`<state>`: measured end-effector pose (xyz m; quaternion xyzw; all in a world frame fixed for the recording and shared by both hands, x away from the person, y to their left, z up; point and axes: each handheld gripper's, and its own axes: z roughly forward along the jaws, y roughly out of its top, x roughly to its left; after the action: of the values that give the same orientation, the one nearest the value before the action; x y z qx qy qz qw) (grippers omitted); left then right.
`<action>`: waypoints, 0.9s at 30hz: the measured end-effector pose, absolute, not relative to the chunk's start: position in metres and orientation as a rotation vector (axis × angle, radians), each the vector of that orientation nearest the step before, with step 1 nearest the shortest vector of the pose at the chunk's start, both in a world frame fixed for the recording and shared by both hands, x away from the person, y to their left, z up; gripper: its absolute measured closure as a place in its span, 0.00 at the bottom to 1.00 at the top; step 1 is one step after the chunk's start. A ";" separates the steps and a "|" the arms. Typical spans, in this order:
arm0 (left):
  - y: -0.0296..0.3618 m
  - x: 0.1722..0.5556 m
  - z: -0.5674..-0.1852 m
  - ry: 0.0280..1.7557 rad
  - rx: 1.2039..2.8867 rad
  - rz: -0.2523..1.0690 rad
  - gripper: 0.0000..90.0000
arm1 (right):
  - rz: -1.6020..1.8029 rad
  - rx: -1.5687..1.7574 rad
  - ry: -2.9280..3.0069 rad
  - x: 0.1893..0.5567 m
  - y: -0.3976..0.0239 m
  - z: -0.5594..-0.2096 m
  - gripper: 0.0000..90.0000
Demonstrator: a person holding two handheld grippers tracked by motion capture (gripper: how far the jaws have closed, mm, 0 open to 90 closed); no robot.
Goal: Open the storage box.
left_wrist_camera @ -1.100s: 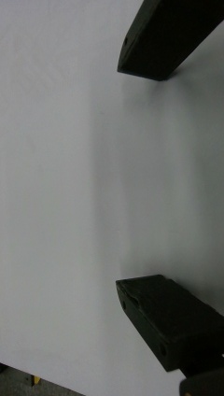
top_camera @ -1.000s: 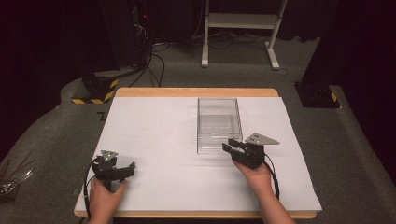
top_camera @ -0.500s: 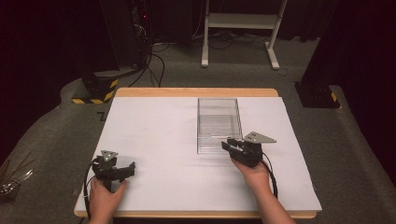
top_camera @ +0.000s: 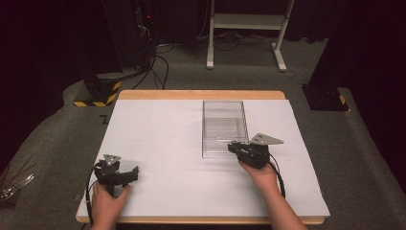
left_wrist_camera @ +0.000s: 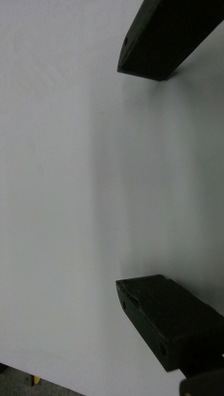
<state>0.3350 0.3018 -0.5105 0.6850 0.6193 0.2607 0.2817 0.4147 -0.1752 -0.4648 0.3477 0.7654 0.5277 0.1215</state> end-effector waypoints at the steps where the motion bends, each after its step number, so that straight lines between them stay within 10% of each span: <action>1: 0.302 0.335 -0.510 1.659 1.835 0.698 0.00 | 1.543 1.013 2.236 0.415 -0.175 -0.465 0.80; 27: 0.302 0.335 -0.510 1.659 1.835 0.698 0.00 | 1.628 0.958 2.295 0.420 -0.185 -0.468 0.89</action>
<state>0.3349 0.3018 -0.5105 0.6851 0.6192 0.2607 0.2817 0.4196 -0.1852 -0.4682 0.3210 0.7694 0.5457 0.0845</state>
